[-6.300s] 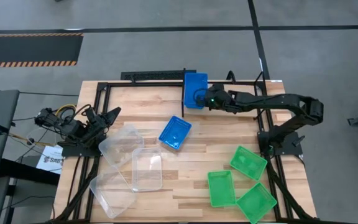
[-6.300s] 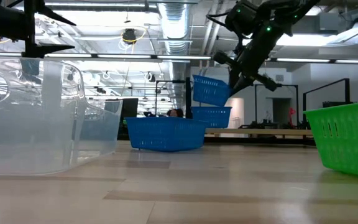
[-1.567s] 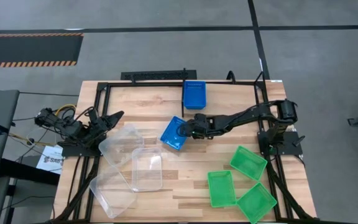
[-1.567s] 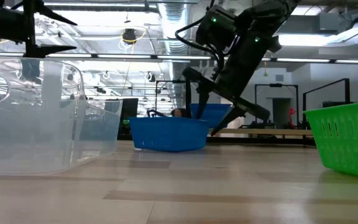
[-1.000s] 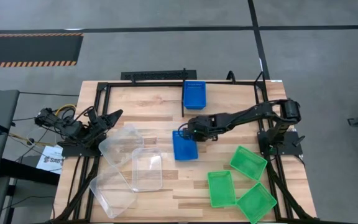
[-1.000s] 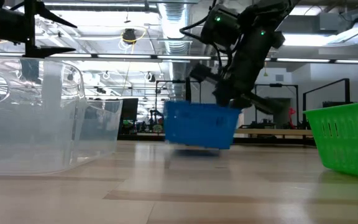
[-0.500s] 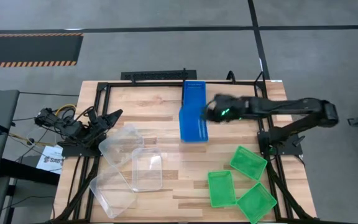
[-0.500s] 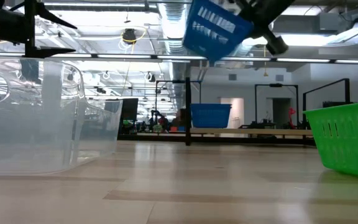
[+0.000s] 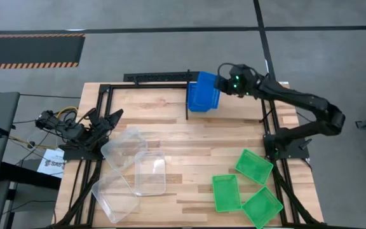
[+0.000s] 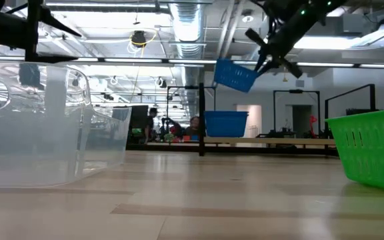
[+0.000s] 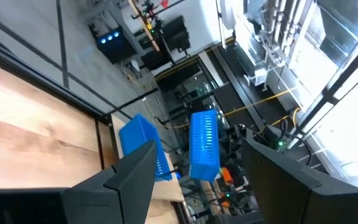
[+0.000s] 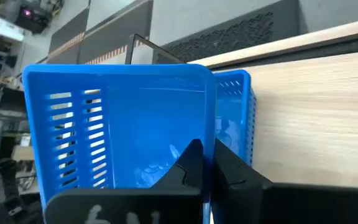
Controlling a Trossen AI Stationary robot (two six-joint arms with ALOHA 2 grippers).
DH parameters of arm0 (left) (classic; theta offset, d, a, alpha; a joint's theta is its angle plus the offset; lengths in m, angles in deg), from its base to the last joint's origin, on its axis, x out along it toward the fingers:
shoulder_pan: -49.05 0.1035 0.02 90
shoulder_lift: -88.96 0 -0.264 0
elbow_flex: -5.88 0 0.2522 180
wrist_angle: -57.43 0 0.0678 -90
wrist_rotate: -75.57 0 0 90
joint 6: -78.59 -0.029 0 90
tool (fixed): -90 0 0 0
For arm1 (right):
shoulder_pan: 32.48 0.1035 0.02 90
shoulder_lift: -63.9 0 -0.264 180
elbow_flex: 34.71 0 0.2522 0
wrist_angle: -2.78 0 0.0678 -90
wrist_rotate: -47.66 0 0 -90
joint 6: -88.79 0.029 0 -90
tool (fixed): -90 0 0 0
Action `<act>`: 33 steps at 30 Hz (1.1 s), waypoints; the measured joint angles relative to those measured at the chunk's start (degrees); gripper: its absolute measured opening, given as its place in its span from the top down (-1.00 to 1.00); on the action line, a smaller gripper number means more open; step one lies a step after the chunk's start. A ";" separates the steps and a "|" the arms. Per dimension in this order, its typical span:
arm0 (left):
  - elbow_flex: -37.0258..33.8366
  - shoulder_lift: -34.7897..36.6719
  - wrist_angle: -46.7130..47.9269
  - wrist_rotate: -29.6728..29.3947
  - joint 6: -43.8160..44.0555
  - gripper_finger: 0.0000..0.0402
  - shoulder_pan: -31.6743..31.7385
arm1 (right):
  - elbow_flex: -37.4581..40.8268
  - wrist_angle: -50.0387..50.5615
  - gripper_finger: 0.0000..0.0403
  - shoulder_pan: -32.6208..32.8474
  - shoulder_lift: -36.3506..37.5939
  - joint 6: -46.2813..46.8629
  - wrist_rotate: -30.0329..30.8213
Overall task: Stack baskets on shelf by color
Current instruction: Stack the blue bin on top of the blue bins on the shelf
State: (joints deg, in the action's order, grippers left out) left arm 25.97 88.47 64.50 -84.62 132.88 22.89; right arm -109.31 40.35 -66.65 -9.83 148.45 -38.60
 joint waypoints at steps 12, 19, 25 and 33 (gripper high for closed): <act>0.00 0.00 0.76 -2.76 0.07 -0.12 -0.01 | -2.37 -3.05 0.91 -3.85 -7.91 -5.26 -5.54; 0.00 0.02 0.75 -3.79 0.48 -0.12 0.00 | -3.97 -3.04 0.86 -4.24 -11.67 -7.82 -6.05; 0.00 0.02 0.76 -3.79 0.50 -0.12 0.00 | -5.27 -3.08 0.87 -4.28 -14.43 -10.06 -7.03; 0.00 0.02 0.76 -3.78 0.18 -0.12 -0.01 | -6.05 -3.13 0.83 -4.27 -15.68 -10.73 -7.80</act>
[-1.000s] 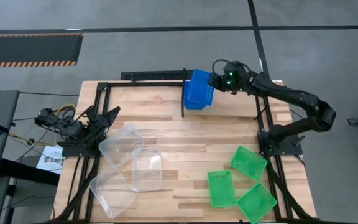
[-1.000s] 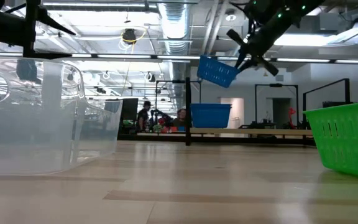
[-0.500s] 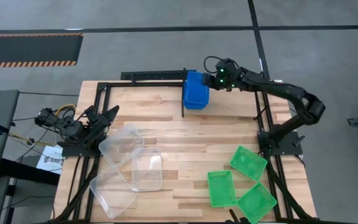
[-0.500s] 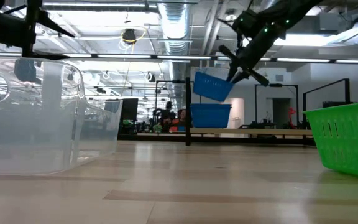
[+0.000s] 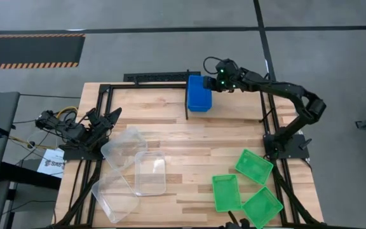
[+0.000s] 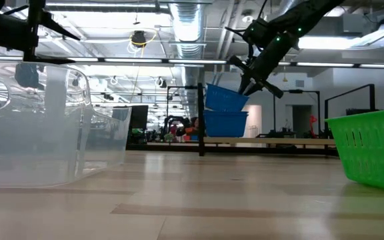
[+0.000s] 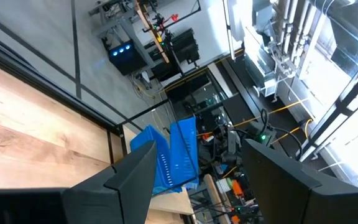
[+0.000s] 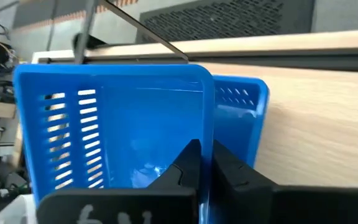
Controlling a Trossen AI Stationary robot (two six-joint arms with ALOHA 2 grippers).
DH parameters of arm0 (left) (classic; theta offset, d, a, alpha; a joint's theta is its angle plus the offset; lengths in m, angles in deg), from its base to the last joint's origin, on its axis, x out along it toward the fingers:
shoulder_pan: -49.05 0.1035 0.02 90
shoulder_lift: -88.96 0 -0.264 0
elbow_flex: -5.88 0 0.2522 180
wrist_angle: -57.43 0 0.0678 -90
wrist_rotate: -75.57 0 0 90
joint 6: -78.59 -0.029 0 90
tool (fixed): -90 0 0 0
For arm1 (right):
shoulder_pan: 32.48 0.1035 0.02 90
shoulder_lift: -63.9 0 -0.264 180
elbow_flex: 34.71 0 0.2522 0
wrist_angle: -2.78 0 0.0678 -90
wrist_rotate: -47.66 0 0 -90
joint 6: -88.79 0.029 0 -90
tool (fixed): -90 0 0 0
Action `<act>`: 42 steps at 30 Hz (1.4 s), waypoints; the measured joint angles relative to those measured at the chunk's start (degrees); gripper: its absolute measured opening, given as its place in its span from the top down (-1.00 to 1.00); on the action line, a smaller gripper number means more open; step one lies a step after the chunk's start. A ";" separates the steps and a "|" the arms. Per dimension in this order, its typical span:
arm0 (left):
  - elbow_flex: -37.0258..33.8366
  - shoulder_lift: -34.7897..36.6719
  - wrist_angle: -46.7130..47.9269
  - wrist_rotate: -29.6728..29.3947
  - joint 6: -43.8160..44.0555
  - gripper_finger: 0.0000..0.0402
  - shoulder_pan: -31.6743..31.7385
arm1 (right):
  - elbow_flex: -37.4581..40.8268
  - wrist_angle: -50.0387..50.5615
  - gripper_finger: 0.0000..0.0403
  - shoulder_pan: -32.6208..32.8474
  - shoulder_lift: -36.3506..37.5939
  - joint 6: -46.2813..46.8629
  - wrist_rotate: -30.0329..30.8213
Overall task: Stack baskets on shelf by color
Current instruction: Stack the blue bin on top of the blue bins on the shelf
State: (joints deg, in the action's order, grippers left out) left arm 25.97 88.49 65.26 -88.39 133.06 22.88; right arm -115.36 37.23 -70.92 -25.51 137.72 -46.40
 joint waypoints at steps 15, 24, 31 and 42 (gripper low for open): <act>0.00 0.00 0.00 0.03 0.08 -0.12 0.01 | 0.00 1.87 0.76 -2.23 0.16 -0.11 -0.37; 0.00 0.00 0.00 0.03 0.06 -0.12 0.01 | 0.00 2.41 0.76 -2.23 0.16 -1.05 -0.59; 0.00 0.00 0.00 0.03 0.10 -0.12 0.01 | 0.02 2.45 0.73 -2.23 0.16 -2.00 -0.61; 0.00 0.00 0.00 0.06 0.26 -0.12 0.01 | 0.01 2.44 0.28 -2.23 0.18 -2.52 -0.62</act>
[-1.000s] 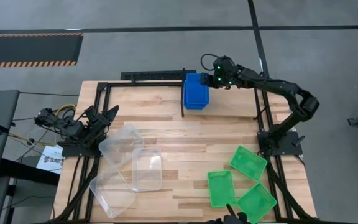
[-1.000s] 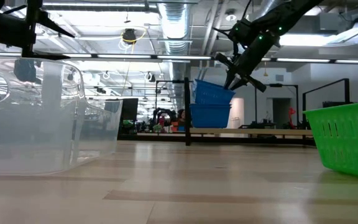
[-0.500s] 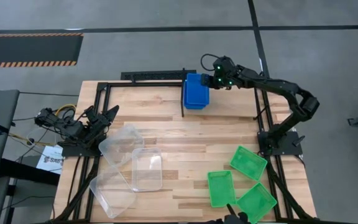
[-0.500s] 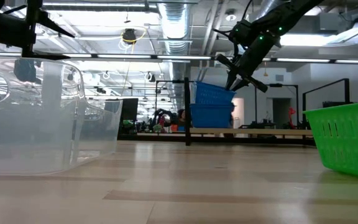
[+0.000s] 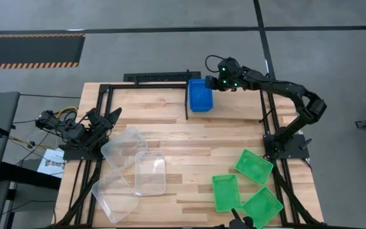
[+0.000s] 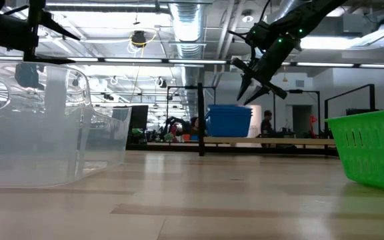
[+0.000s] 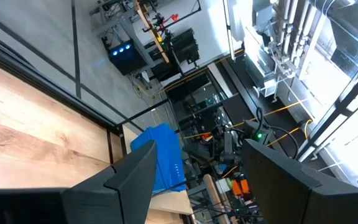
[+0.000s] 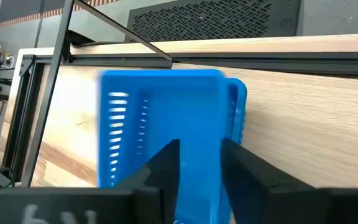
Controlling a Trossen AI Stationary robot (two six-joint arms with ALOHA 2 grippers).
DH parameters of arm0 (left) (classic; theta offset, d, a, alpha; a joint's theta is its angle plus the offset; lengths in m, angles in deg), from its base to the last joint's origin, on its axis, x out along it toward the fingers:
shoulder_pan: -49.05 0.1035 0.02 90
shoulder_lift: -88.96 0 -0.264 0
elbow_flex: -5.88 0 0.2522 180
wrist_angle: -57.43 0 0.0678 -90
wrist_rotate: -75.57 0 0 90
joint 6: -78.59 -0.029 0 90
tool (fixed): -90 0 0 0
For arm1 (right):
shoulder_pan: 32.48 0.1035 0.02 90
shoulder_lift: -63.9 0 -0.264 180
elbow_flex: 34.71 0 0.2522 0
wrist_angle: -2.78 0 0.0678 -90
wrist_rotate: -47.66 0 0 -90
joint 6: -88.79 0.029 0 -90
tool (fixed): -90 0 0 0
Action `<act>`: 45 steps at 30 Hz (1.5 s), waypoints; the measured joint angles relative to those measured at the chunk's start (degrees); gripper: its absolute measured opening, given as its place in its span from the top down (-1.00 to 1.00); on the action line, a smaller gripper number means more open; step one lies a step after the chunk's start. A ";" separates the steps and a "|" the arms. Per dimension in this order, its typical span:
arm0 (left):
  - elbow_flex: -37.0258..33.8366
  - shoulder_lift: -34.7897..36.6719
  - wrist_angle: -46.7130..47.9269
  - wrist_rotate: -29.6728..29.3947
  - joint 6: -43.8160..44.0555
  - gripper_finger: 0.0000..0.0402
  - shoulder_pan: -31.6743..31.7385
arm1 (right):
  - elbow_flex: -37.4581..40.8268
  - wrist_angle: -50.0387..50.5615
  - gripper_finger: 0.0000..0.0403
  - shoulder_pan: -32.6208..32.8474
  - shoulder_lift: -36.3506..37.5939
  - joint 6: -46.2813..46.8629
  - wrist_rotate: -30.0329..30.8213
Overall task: Stack baskets on shelf by color
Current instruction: Stack the blue bin on top of the blue bins on the shelf, then put the top right green bin on the shelf
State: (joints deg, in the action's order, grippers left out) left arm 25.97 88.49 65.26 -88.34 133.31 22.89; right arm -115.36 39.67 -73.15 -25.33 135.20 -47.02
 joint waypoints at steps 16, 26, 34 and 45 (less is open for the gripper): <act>0.02 0.00 0.00 0.70 0.00 -0.12 0.00 | -19.03 25.92 0.00 0.42 0.61 -12.28 0.11; 0.02 0.00 0.10 1.55 -0.04 -0.12 0.00 | -19.63 58.86 0.01 16.23 6.49 -10.63 5.91; 0.02 -0.02 0.09 1.57 1.51 -0.12 -0.02 | -5.12 63.11 0.02 46.79 20.14 18.29 8.14; 0.02 0.00 0.62 2.12 1.68 -0.12 0.00 | 18.28 57.20 0.02 65.33 28.80 27.78 -2.95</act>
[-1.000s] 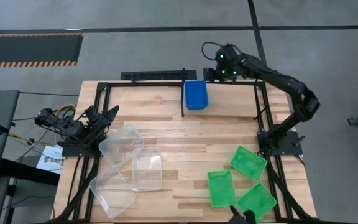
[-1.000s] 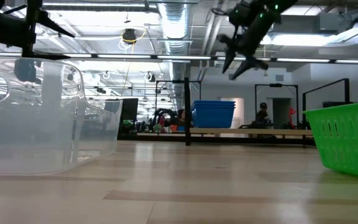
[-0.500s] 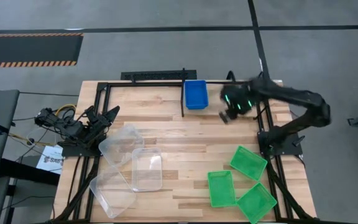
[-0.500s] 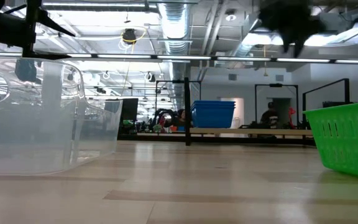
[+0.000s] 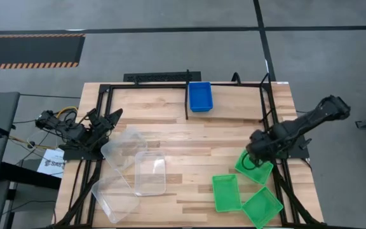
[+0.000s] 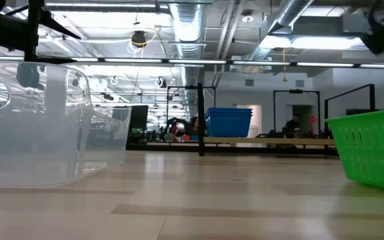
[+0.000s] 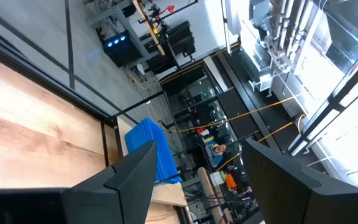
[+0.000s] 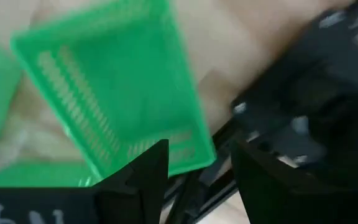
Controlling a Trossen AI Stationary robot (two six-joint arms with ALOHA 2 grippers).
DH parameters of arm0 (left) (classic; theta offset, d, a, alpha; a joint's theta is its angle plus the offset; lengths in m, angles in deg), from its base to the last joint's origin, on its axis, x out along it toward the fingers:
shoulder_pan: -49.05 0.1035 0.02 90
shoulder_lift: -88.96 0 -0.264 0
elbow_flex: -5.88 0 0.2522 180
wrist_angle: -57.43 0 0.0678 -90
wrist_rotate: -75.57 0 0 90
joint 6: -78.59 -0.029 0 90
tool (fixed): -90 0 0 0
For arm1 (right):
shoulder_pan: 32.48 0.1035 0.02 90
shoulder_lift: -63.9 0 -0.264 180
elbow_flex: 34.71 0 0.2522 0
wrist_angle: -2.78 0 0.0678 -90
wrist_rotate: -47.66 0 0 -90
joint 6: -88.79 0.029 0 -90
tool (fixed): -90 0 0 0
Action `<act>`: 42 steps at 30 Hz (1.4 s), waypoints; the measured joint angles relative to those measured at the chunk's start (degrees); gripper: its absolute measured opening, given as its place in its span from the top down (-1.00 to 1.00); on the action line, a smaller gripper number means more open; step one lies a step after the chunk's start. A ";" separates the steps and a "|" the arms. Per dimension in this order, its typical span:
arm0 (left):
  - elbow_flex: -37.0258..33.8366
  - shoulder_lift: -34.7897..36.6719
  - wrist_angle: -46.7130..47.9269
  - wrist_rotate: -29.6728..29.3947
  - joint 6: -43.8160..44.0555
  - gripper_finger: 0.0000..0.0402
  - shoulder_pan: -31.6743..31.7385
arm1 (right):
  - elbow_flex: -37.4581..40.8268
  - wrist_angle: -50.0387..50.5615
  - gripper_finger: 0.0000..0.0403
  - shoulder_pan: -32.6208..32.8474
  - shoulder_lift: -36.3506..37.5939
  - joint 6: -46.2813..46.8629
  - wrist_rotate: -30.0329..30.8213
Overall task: Stack baskets on shelf by color
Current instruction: Put the top right green bin on the shelf
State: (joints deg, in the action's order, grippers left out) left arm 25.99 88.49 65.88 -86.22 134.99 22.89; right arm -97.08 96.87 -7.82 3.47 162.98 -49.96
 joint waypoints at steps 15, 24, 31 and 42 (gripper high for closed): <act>0.00 -0.02 0.58 0.00 0.40 -0.12 -0.02 | 6.49 -6.87 0.04 -0.47 2.59 1.20 -1.33; 0.02 -0.02 1.52 -0.04 0.44 -0.12 -0.02 | 6.50 -7.12 0.05 -3.63 -4.69 0.35 -1.74; 0.02 -0.02 1.59 -0.15 0.55 -0.12 0.00 | 6.50 -7.50 0.10 -5.55 -11.06 -1.66 -3.36; 0.02 -0.02 2.05 -0.16 0.42 -0.12 0.00 | 6.50 -7.85 0.92 -6.18 -14.96 -2.66 -6.22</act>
State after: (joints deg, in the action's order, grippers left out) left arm 26.01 88.47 67.93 -86.38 135.41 22.89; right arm -90.58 89.02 -13.99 -11.49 160.32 -56.18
